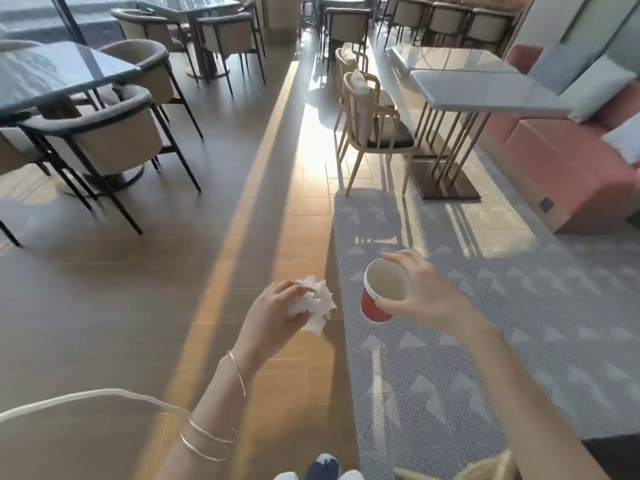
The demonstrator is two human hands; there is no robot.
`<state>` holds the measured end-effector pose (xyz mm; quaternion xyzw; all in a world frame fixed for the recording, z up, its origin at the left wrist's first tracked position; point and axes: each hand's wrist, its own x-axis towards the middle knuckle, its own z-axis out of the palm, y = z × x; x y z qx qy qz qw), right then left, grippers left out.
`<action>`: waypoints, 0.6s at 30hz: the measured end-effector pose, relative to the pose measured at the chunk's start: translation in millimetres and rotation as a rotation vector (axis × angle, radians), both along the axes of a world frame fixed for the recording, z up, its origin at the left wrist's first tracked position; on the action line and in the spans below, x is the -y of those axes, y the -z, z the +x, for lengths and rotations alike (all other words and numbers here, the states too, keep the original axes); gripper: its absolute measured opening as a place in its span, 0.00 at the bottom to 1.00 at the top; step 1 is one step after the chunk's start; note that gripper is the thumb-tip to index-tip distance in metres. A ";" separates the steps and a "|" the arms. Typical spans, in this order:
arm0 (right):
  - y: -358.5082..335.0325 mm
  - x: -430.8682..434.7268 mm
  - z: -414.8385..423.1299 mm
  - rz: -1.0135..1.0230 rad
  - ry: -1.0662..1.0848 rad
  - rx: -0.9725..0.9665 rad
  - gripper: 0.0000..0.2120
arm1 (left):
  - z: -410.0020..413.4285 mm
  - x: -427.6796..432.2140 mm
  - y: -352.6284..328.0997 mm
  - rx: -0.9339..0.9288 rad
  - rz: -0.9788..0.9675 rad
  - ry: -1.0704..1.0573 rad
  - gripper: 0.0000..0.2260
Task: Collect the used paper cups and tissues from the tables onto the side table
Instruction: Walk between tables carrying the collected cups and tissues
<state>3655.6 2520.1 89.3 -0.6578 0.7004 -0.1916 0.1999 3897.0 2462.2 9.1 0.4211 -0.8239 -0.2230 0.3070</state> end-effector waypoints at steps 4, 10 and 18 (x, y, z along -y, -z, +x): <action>3.0 47.5 -15.2 0.006 0.002 0.016 0.36 | -19.5 48.2 3.2 -0.002 0.016 0.008 0.15; 24.4 127.1 -21.6 0.033 0.007 0.001 0.37 | -33.1 130.0 18.5 0.001 0.060 0.038 0.15; 25.3 279.9 -6.1 0.043 0.009 -0.003 0.37 | -18.2 286.3 13.7 -0.040 0.091 0.042 0.15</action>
